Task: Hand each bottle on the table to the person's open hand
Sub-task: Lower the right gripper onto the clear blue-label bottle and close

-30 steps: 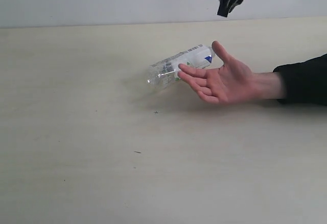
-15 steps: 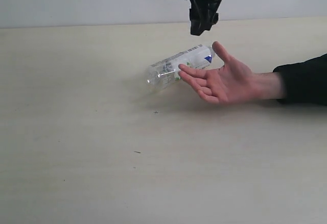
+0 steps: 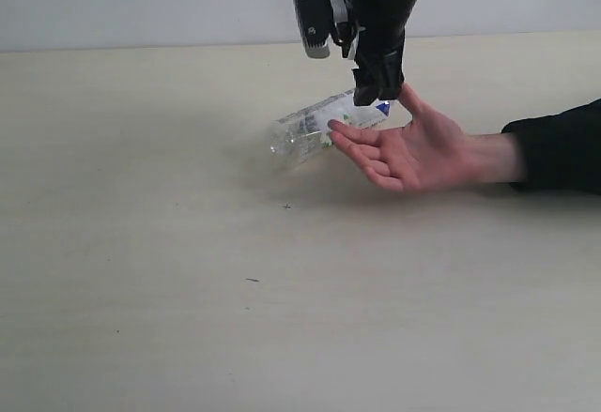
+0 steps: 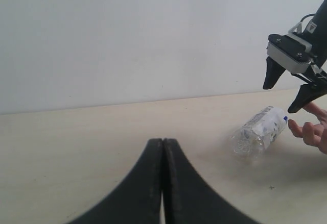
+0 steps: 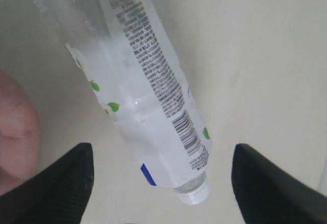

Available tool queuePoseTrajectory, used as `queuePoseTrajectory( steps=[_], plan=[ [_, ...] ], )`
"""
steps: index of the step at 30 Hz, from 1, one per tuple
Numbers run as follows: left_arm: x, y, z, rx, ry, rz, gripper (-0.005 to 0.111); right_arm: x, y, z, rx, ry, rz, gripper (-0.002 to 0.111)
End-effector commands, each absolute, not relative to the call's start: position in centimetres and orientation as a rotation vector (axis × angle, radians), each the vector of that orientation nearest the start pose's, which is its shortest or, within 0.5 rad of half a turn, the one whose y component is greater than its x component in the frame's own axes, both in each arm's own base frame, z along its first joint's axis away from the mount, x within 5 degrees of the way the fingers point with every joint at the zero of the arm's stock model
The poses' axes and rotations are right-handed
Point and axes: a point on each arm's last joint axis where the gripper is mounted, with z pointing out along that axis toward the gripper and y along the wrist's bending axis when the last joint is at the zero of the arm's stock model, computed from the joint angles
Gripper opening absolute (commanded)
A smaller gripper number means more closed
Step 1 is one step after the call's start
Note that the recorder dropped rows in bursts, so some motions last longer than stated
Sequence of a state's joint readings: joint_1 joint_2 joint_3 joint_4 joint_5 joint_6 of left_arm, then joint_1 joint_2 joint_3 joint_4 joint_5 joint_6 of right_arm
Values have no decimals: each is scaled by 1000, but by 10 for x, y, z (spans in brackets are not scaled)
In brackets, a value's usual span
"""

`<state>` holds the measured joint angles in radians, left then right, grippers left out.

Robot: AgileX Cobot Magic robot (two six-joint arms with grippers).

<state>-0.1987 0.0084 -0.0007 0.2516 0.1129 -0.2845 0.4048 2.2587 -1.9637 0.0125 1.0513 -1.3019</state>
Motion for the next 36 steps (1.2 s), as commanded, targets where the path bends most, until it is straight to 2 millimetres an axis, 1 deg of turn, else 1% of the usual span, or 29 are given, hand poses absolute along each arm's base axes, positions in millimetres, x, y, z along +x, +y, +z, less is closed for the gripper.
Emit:
queuePoseTrajectory(
  steps=[1, 5, 15, 19, 32, 36],
  plan=[
    [56, -9, 203, 103, 1598, -163, 0, 452, 197, 182, -2172, 1832, -177, 71],
    [56, -9, 203, 103, 1598, -163, 0, 456, 199, 173, -2169, 1805, -182, 70],
    [56, -9, 203, 103, 1598, -163, 0, 460, 202, 148, -2171, 1823, -151, 70],
    [56, -9, 203, 103, 1598, -163, 0, 462, 203, 146, -2165, 1813, -158, 70],
    [56, -9, 203, 103, 1598, -163, 0, 464, 204, 146, -2141, 1801, -174, 70],
    [56, -9, 203, 103, 1598, -163, 0, 463, 206, 145, -2115, 1813, -132, 70]
  ],
)
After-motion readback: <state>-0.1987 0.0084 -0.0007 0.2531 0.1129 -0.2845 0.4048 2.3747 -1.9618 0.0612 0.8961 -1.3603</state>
